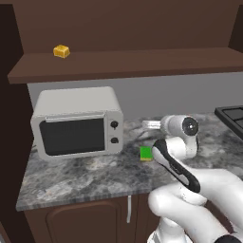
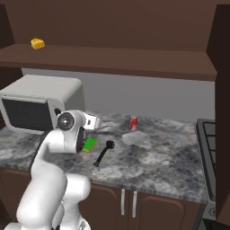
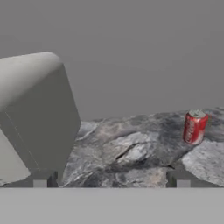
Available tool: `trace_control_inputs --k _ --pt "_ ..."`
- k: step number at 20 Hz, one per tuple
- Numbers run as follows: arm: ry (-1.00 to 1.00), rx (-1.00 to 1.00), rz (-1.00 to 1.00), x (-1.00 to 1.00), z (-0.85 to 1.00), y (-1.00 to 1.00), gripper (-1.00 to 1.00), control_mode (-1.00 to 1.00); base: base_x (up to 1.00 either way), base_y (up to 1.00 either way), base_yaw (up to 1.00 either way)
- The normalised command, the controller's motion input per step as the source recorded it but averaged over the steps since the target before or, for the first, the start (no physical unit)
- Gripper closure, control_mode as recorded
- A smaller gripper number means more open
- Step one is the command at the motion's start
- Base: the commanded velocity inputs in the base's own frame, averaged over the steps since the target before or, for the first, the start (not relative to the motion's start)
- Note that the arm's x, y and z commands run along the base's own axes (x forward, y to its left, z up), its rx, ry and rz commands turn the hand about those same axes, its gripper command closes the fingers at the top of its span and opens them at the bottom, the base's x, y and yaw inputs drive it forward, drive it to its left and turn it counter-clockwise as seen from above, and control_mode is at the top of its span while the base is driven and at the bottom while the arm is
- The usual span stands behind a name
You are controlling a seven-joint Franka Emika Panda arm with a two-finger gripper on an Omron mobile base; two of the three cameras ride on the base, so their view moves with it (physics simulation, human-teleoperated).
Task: Pick the dish brush and sponge from the cabinet and place them on the counter.
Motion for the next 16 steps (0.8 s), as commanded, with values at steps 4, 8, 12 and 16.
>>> trace_control_inputs --k 4,8,12,16 --pt "-0.34 0.03 0.0 -0.95 0.48 -0.02 -1.0 -1.0 0.0 0.0 0.0" --pt "-0.44 0.0 0.0 -0.87 0.3 0.0 -1.0 -1.0 0.0 0.0 0.0" --pt "-0.47 0.0 0.0 -0.82 0.29 0.0 -1.0 -1.0 0.0 0.0 0.0" --pt "-0.47 0.0 0.0 -0.82 0.29 0.0 -1.0 -1.0 0.0 0.0 0.0"
